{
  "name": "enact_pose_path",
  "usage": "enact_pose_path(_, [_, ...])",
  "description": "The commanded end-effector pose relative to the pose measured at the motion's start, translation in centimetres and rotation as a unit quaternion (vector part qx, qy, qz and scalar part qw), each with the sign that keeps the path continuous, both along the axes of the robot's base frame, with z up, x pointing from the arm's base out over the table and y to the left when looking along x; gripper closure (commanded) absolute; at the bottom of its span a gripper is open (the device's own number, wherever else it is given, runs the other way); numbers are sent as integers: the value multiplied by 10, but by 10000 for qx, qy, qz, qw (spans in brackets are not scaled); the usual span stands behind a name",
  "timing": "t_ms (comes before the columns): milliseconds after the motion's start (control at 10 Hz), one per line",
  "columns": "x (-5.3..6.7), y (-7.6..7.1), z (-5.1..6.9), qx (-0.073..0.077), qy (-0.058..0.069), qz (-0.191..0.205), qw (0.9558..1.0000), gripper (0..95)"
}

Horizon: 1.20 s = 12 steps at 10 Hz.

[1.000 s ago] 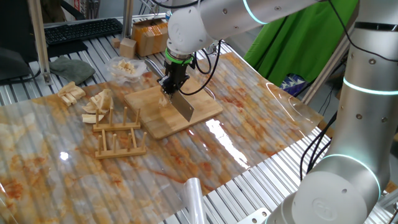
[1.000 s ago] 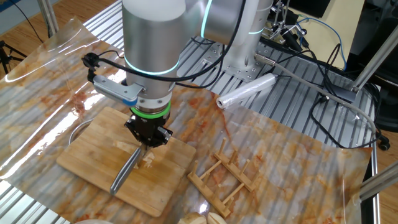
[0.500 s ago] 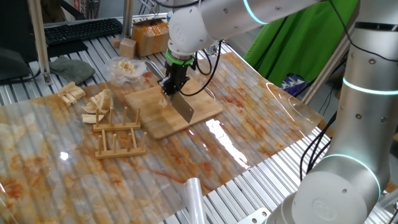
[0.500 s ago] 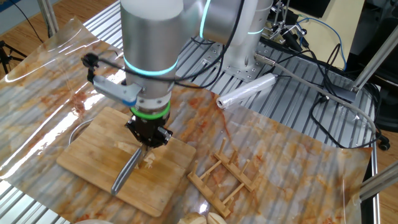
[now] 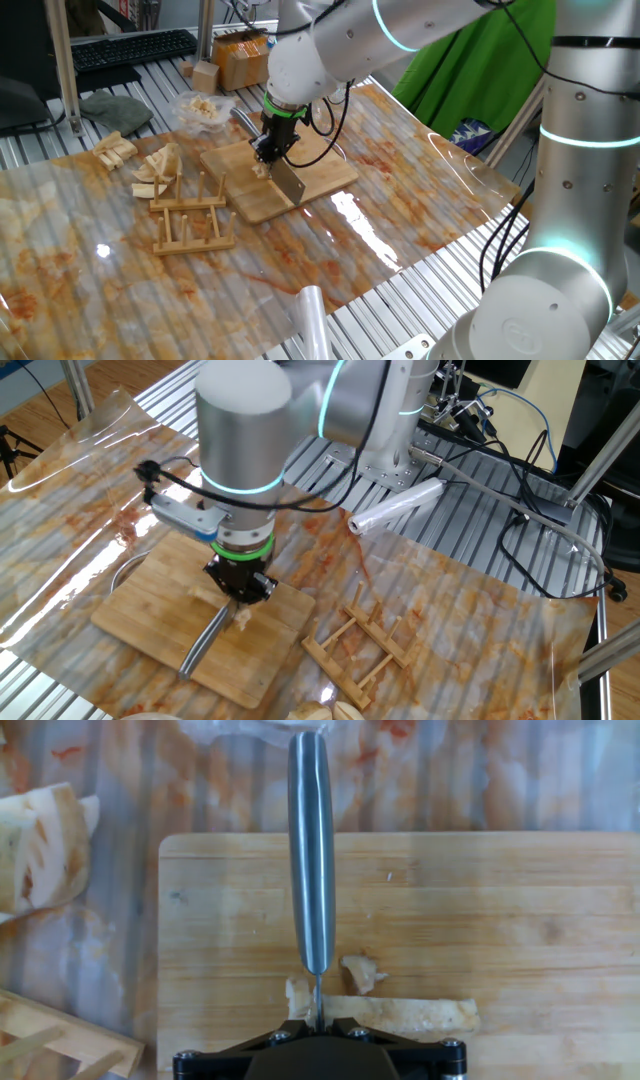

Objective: Slice the lotus root

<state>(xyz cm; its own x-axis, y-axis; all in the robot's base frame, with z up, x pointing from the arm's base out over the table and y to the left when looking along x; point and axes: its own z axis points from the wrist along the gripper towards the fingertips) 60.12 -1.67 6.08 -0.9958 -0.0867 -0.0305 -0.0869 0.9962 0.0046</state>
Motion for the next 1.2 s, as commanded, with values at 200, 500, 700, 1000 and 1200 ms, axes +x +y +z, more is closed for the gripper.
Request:
enact_pose_path(200, [4, -1, -3, -105, 17, 25, 9999, 950])
enact_pose_path(500, [3, -2, 6, -175, 32, 36, 9998, 950])
enact_pose_path(700, [2, -3, 9, -179, 69, 41, 9998, 950])
enact_pose_path(1000, [3, -3, 13, -215, 65, 42, 9997, 950])
enact_pose_path(1200, [4, -4, 22, -226, 96, 74, 9997, 950])
